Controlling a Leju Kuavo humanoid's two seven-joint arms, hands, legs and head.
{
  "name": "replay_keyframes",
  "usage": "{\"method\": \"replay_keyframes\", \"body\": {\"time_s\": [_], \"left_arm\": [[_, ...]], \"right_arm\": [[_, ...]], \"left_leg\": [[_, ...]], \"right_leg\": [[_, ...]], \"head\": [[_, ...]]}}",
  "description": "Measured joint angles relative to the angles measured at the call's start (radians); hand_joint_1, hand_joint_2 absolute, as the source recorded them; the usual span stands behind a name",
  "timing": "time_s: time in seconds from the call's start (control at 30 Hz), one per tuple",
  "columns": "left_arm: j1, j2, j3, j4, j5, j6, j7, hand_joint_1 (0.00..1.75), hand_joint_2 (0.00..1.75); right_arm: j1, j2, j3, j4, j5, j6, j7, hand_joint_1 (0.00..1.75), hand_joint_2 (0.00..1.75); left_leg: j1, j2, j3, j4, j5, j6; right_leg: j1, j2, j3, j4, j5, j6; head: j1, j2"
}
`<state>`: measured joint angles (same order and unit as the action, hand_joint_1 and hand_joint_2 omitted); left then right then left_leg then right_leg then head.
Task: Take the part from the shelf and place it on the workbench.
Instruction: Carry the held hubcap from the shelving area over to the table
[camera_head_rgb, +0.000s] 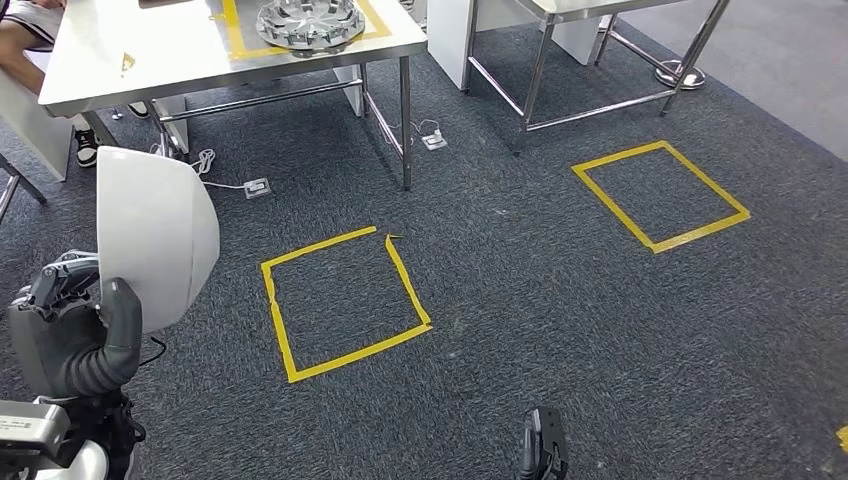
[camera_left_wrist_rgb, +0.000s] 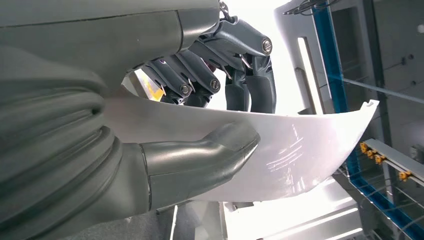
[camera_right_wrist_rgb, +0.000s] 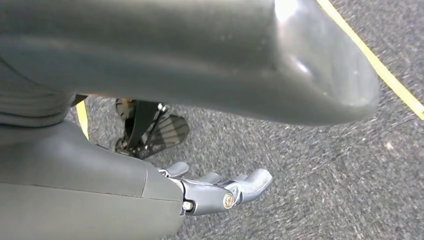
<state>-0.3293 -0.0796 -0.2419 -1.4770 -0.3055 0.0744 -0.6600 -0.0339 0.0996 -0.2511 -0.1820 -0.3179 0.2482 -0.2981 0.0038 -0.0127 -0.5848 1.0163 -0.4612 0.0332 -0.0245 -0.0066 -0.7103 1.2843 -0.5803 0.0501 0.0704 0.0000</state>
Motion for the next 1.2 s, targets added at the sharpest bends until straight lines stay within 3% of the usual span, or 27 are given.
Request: {"method": "replay_keyframes", "body": {"time_s": [0.07,0.13,0.3,0.37,0.43,0.47,0.5,0.57,0.63,0.67,0.77,0.83,0.87,0.93,0.97,1.0,1.03,1.1,1.13,1.2], "left_arm": [[0.000,0.000,0.000,0.002,0.001,0.000,-0.002,1.75,1.75],[-0.001,0.000,0.000,0.002,0.002,0.001,-0.006,1.75,1.75],[-0.001,0.000,-0.001,0.001,0.006,0.005,-0.010,1.75,1.75],[-0.001,0.000,-0.001,-0.001,0.009,0.006,-0.011,1.75,1.75],[0.003,0.001,-0.001,-0.001,0.011,0.006,-0.011,1.75,1.75],[0.005,0.001,-0.001,-0.001,0.012,0.006,-0.011,1.75,1.75],[0.007,0.001,-0.001,-0.001,0.012,0.006,-0.011,1.75,1.75],[0.009,0.001,-0.001,-0.002,0.012,0.006,-0.010,1.75,1.75],[0.008,0.002,-0.001,-0.005,0.013,0.006,-0.007,1.75,1.75],[0.008,0.002,-0.001,-0.007,0.014,0.006,-0.004,1.75,1.75],[0.008,0.001,-0.001,-0.013,0.016,0.006,0.002,1.75,1.75],[0.007,0.000,-0.001,-0.019,0.017,0.006,0.003,1.75,1.75],[0.008,-0.001,-0.001,-0.021,0.017,0.006,0.003,1.75,1.75],[0.011,-0.002,0.000,-0.023,0.018,0.006,0.003,1.75,1.75],[0.014,-0.003,0.000,-0.023,0.018,0.006,0.004,1.75,1.75],[0.017,-0.003,0.000,-0.023,0.018,0.006,0.004,1.75,1.75],[0.020,-0.003,0.000,-0.024,0.018,0.006,0.004,1.75,1.75],[0.022,-0.003,0.000,-0.024,0.018,0.006,0.004,1.75,1.75],[0.022,-0.003,0.000,-0.025,0.018,0.006,0.004,1.75,1.75],[0.023,-0.003,0.000,-0.027,0.018,0.006,0.005,1.75,1.75]], "right_arm": [[0.000,0.000,0.000,0.000,0.000,0.000,0.002,0.00,0.00],[0.000,0.001,0.000,0.000,0.000,0.000,0.007,0.00,0.00],[-0.001,0.003,-0.001,0.000,0.000,0.000,0.010,0.00,0.00],[-0.001,0.003,-0.001,0.000,0.000,0.000,0.010,0.00,0.00],[0.000,0.003,-0.001,0.000,0.000,0.000,0.010,0.00,0.00],[0.000,0.003,-0.001,0.000,0.000,0.000,0.010,0.00,0.00],[0.000,0.003,-0.001,0.000,0.000,0.000,0.011,0.00,0.00],[0.000,0.003,-0.001,0.000,0.000,0.000,0.011,0.00,0.00],[-0.001,0.004,-0.001,0.001,0.001,0.000,0.011,0.00,0.00],[-0.001,0.004,-0.002,0.001,0.001,0.000,0.012,0.00,0.00],[-0.003,0.005,-0.003,0.000,0.001,0.002,0.012,0.00,0.00],[-0.005,0.006,-0.004,0.000,0.001,0.003,0.011,0.00,0.00],[-0.005,0.006,-0.004,0.000,0.001,0.004,0.011,0.00,0.00],[-0.004,0.005,-0.006,0.000,0.002,0.005,0.011,0.00,0.00],[-0.003,0.005,-0.007,0.000,0.002,0.006,0.011,0.00,0.00],[-0.001,0.005,-0.008,0.000,0.002,0.007,0.011,0.00,0.00],[0.001,0.005,-0.008,0.000,0.002,0.008,0.011,0.00,0.00],[0.002,0.005,-0.009,0.000,0.003,0.010,0.011,0.00,0.00],[0.001,0.004,-0.009,0.000,0.003,0.010,0.012,0.00,0.00],[0.000,0.004,-0.009,0.001,0.004,0.011,0.013,0.00,0.00]], "left_leg": [[0.006,-0.007,0.002,0.011,-0.010,-0.013],[0.007,-0.012,0.000,0.022,-0.021,-0.030],[0.008,-0.009,-0.003,0.035,-0.036,-0.064],[0.008,0.001,-0.047,0.124,-0.075,-0.071],[0.008,0.004,-0.125,0.261,-0.121,-0.073],[0.008,0.004,-0.156,0.304,-0.123,-0.072],[0.008,0.004,-0.168,0.309,-0.105,-0.069],[0.005,0.006,-0.134,0.204,-0.020,-0.056],[-0.003,0.011,-0.078,0.080,0.032,-0.041],[-0.007,0.012,-0.062,0.048,0.036,-0.037],[-0.008,0.007,-0.048,0.026,0.022,-0.028],[-0.003,0.005,-0.035,0.014,0.018,-0.017],[-0.001,0.005,-0.029,0.011,0.015,-0.012],[-0.001,0.004,-0.020,0.010,0.006,-0.007],[-0.001,0.003,-0.015,0.011,0.000,-0.007],[-0.001,0.001,-0.009,0.011,-0.006,-0.008],[0.000,-0.001,0.000,0.012,-0.013,-0.010],[0.001,-0.004,0.016,0.016,-0.030,-0.019],[0.000,-0.005,0.021,0.019,-0.039,-0.025],[-0.003,-0.008,0.025,0.020,-0.050,-0.036]], "right_leg": [[-0.007,0.001,0.051,-0.121,0.067,0.005],[-0.008,0.007,0.100,-0.226,0.103,0.002],[-0.003,0.009,0.115,-0.244,0.096,-0.042],[-0.004,0.007,0.124,-0.246,0.091,-0.056],[0.000,0.005,0.133,-0.245,0.083,-0.064],[0.002,0.005,0.139,-0.245,0.078,-0.066],[0.003,0.005,0.146,-0.245,0.073,-0.066],[0.006,0.005,0.164,-0.245,0.059,-0.065],[0.010,0.006,0.177,-0.245,0.046,-0.058],[0.011,0.005,0.179,-0.245,0.041,-0.053],[0.010,-0.001,0.186,-0.253,0.032,-0.035],[0.009,-0.001,0.174,-0.220,0.012,-0.025],[0.008,0.000,0.148,-0.171,-0.009,-0.022],[0.007,0.001,0.064,-0.036,-0.053,-0.016],[0.007,0.002,0.027,0.012,-0.058,-0.013],[0.006,0.002,0.006,0.026,-0.042,-0.012],[0.005,0.002,0.004,0.001,-0.006,-0.011],[0.002,0.002,0.043,-0.126,0.084,-0.010],[0.003,0.003,0.065,-0.184,0.111,-0.012],[0.006,0.006,0.086,-0.233,0.119,-0.024]], "head": [[0.000,0.000],[0.001,0.000],[0.000,0.000],[-0.003,0.000],[-0.005,0.000],[-0.005,0.000],[-0.005,0.000],[-0.005,0.000],[-0.005,0.000],[-0.005,0.000],[-0.005,0.000],[-0.003,0.000],[-0.001,0.000],[0.002,0.000],[0.002,0.000],[0.002,0.000],[0.002,0.000],[0.002,0.000],[0.002,0.000],[0.001,0.000]]}}
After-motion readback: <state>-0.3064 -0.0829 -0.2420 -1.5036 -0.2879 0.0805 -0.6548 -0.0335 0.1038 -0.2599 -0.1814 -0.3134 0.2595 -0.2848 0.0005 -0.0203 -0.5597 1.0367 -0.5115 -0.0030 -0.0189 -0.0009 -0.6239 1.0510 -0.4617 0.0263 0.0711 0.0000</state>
